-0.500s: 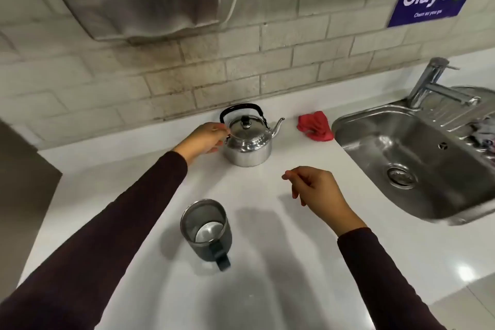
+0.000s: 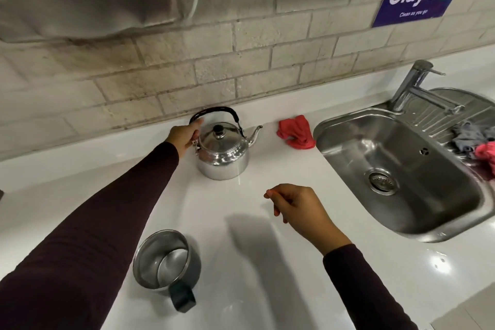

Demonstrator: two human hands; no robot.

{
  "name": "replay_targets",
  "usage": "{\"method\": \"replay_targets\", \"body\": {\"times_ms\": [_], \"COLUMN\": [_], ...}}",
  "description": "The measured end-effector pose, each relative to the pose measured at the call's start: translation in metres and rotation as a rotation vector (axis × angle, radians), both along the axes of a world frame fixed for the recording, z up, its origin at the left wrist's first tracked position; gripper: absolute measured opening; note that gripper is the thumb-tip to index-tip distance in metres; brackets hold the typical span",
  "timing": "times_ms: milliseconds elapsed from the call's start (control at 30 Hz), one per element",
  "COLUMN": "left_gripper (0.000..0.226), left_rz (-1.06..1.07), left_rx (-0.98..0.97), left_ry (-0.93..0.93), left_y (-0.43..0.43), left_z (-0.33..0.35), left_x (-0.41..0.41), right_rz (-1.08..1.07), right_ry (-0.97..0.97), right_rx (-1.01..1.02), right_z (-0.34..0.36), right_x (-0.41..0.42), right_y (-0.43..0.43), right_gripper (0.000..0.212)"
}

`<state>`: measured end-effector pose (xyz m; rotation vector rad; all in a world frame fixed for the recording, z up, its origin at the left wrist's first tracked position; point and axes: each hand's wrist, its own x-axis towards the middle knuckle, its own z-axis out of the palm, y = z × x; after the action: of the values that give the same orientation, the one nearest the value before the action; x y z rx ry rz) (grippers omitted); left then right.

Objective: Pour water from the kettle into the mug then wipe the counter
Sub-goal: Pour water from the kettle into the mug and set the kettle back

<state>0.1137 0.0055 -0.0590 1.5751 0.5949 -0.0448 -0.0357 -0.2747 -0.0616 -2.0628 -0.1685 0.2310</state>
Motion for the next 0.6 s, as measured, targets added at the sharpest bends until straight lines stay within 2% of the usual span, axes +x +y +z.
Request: {"method": "replay_targets", "body": {"times_ms": [133, 267, 467, 600], "left_gripper": [0.024, 0.026, 0.033, 0.035], "left_rz": [-0.026, -0.106, -0.004, 0.051], "left_rx": [0.087, 0.256, 0.164, 0.127], "left_ry": [-0.141, -0.145, -0.224, -0.342], "left_y": [-0.008, -0.012, -0.023, -0.016], "left_z": [0.009, 0.017, 0.019, 0.058], "left_x": [0.017, 0.022, 0.008, -0.011], "right_rz": [-0.003, -0.011, -0.018, 0.000], "right_ry": [0.005, 0.031, 0.010, 0.000], "right_rx": [-0.024, -0.023, -0.009, 0.000], "right_z": [-0.004, -0.008, -0.010, -0.009], "right_x": [-0.002, -0.003, -0.001, -0.003], "right_y": [-0.010, -0.016, -0.019, -0.017], "right_gripper": [0.021, 0.022, 0.022, 0.021]}}
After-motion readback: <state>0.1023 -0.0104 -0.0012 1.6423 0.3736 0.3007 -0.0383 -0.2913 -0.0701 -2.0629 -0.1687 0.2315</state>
